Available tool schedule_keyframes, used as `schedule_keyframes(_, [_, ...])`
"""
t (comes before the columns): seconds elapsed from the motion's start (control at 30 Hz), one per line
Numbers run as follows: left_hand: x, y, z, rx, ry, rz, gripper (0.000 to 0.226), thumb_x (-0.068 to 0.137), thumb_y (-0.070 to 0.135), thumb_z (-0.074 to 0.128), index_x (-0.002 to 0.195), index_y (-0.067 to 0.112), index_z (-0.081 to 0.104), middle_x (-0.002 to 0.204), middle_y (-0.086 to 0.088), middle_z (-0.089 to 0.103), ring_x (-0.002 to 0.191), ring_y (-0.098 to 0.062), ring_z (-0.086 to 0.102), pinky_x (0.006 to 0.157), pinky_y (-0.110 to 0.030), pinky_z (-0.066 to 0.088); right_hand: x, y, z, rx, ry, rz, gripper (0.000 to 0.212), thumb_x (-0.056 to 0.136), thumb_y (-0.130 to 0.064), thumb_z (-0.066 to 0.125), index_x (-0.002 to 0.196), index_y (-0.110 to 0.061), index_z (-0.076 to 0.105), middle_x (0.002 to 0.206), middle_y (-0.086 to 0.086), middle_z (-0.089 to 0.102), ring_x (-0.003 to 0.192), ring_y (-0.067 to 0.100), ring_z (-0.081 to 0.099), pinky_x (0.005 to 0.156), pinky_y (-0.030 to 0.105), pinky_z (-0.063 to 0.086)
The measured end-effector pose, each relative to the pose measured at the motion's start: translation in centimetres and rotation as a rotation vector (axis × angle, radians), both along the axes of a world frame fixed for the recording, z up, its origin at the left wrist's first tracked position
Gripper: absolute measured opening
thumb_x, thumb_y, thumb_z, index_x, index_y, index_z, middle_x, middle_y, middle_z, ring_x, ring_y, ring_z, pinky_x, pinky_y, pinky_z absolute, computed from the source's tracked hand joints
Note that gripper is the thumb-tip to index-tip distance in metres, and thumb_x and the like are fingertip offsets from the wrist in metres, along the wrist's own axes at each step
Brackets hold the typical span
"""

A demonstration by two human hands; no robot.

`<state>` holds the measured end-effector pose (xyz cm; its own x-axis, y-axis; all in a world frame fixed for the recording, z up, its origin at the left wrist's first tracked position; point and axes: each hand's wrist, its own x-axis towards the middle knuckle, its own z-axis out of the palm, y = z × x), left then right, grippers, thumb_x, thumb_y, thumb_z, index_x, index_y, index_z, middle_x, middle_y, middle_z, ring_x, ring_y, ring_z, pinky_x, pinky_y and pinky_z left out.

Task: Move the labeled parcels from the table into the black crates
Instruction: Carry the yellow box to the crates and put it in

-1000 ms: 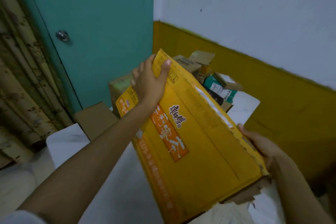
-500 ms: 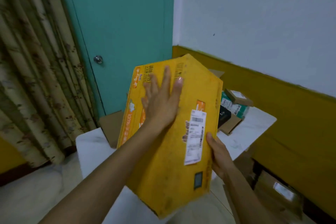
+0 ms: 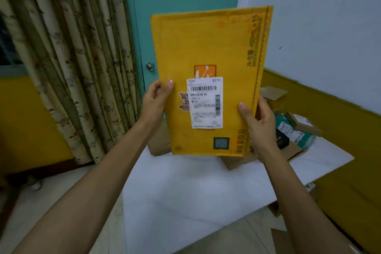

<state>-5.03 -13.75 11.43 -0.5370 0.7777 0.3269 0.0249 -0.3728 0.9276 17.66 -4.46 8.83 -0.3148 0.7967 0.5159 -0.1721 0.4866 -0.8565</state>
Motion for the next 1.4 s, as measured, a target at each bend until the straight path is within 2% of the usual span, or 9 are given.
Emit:
schedule_keyframes(0.1, [-0.7,-0.1,0.4,-0.158,-0.007,-0.149,0.05,0.082,0.047,0.06,0.129,0.036,0.047,0.119,0.009,0.067,0.106,-0.014,0.066,0.085,-0.038,0.054,-1.7,0.4,1.7,-0.059,-0.053,0.046,0.054,0.095,-0.034,0.055,0.146,-0.028,0.039,0.127,-0.013,0.062,0.109,0.007,0.063,0.088,0.035,0.056])
schedule_keyframes(0.2, [-2.2,-0.8,-0.3,-0.208,-0.034,-0.125,0.057,0.077,0.038,0.069,0.13,0.035,0.047,0.119,0.003,0.067,0.104,-0.021,0.067,0.082,-0.044,0.055,-2.8,0.6,3.2,-0.094,-0.137,0.127,0.063,0.095,-0.032,0.057,0.15,-0.036,0.028,0.135,-0.006,0.056,0.114,0.015,0.061,0.094,0.045,0.053])
schedule_keyframes(0.4, [-4.4,-1.7,-1.5,-0.195,-0.124,0.007,0.065,0.081,0.026,0.072,0.137,0.026,0.04,0.126,-0.004,0.062,0.107,-0.026,0.064,0.087,-0.047,0.054,-5.4,-0.7,3.1,-0.013,-0.178,0.15,0.076,0.092,-0.024,0.062,0.153,-0.032,0.018,0.136,-0.007,0.054,0.115,0.008,0.057,0.095,0.037,0.053])
schedule_keyframes(0.53, [-5.8,-2.7,-2.3,-0.161,-0.069,0.051,0.057,0.077,0.025,0.074,0.124,0.034,0.043,0.118,0.004,0.064,0.101,-0.017,0.066,0.073,-0.032,0.056,-6.9,-0.9,1.3,-0.074,-0.093,0.184,0.074,0.091,-0.012,0.062,0.152,-0.027,0.024,0.137,-0.002,0.054,0.115,0.007,0.058,0.076,0.015,0.054])
schedule_keyframes(0.7, [-7.2,-3.9,-3.1,-0.138,0.025,0.102,0.059,0.076,0.025,0.075,0.125,0.032,0.043,0.111,0.013,0.065,0.092,-0.004,0.068,0.066,-0.02,0.055,-9.0,-1.0,-0.9,-0.127,-0.067,0.225,0.068,0.092,-0.004,0.058,0.15,-0.025,0.029,0.133,-0.005,0.058,0.117,0.012,0.06,0.098,0.044,0.051])
schedule_keyframes(0.87, [-8.0,-4.5,-3.3,-0.158,0.079,0.136,0.062,0.082,0.02,0.071,0.135,0.023,0.039,0.121,0.004,0.061,0.103,-0.011,0.063,0.077,-0.028,0.054,-10.3,-1.2,-2.2,-0.175,-0.05,0.238,0.068,0.091,-0.005,0.06,0.149,-0.026,0.032,0.135,0.004,0.058,0.123,0.025,0.057,0.099,0.056,0.046])
schedule_keyframes(1.07, [-8.0,-5.1,-3.7,-0.187,0.103,0.168,0.066,0.087,0.022,0.066,0.144,0.022,0.033,0.131,0.0,0.056,0.113,-0.019,0.058,0.092,-0.04,0.049,-10.6,-1.5,-2.6,-0.159,-0.073,0.259,0.07,0.089,-0.004,0.061,0.151,-0.02,0.03,0.134,0.002,0.059,0.122,0.022,0.057,0.1,0.052,0.047])
schedule_keyframes(1.2, [-7.8,-5.6,-4.1,-0.191,0.093,0.19,0.065,0.086,0.024,0.067,0.142,0.025,0.033,0.125,0.005,0.056,0.107,-0.013,0.058,0.085,-0.032,0.048,-10.7,-1.6,-2.7,-0.162,-0.081,0.294,0.072,0.091,0.0,0.057,0.152,-0.02,0.025,0.134,-0.002,0.058,0.122,0.02,0.057,0.099,0.047,0.049])
schedule_keyframes(1.4, [-8.4,-6.8,-5.2,-0.234,0.082,0.23,0.07,0.085,0.027,0.068,0.144,0.025,0.031,0.133,0.001,0.053,0.115,-0.019,0.054,0.094,-0.04,0.047,-11.2,-2.4,-3.1,-0.162,-0.106,0.351,0.067,0.092,0.001,0.056,0.147,-0.027,0.03,0.117,-0.02,0.066,0.111,0.006,0.063,0.085,0.027,0.055])
